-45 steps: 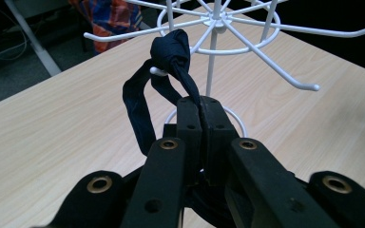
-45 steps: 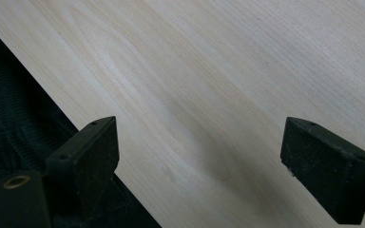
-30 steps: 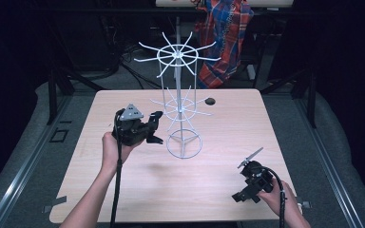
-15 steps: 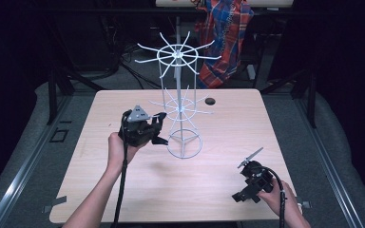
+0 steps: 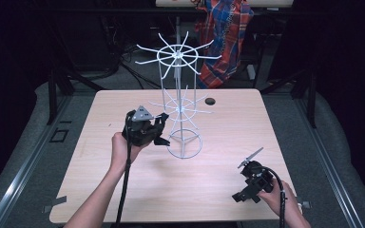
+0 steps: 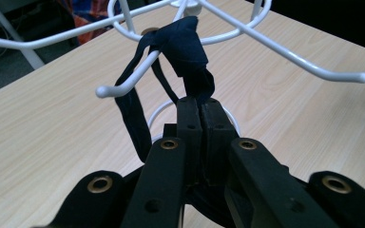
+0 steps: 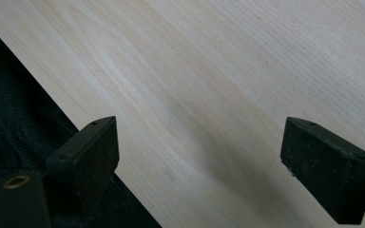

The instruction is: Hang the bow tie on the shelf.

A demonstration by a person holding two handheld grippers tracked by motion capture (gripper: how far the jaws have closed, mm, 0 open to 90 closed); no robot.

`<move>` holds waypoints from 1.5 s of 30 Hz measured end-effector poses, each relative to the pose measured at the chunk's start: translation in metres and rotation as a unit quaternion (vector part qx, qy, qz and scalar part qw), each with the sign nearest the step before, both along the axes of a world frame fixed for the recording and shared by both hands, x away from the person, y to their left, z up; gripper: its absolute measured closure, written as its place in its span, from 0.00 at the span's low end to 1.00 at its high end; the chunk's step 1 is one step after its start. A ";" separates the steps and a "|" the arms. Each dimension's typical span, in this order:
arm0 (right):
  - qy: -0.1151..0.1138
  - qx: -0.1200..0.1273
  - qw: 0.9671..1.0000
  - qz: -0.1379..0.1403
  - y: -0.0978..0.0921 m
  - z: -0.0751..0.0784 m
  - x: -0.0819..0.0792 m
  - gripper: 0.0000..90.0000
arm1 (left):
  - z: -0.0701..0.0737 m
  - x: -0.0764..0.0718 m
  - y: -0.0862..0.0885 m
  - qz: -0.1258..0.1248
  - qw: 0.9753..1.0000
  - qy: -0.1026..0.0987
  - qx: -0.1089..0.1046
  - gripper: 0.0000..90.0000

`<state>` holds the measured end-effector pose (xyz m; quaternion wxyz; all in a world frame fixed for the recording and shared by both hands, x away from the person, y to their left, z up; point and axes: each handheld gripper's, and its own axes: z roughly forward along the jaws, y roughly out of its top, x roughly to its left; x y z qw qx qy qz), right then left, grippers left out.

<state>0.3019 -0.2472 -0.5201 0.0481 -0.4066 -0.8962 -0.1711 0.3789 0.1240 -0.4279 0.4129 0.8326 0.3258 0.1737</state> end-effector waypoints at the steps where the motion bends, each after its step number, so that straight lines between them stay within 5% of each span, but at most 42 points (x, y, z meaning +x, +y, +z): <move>1: 0.000 0.001 1.000 0.000 0.000 0.000 0.000 0.14 | -0.001 0.000 -0.001 0.004 1.000 -0.002 0.002 0.97; 8: 0.000 0.002 1.000 0.001 0.000 0.000 0.000 0.14 | -0.007 -0.001 -0.004 0.014 1.000 -0.020 0.009 0.97; 45: 0.002 0.005 1.000 0.002 0.000 0.000 0.000 0.14 | -0.011 0.000 0.002 0.014 1.000 -0.012 0.000 0.88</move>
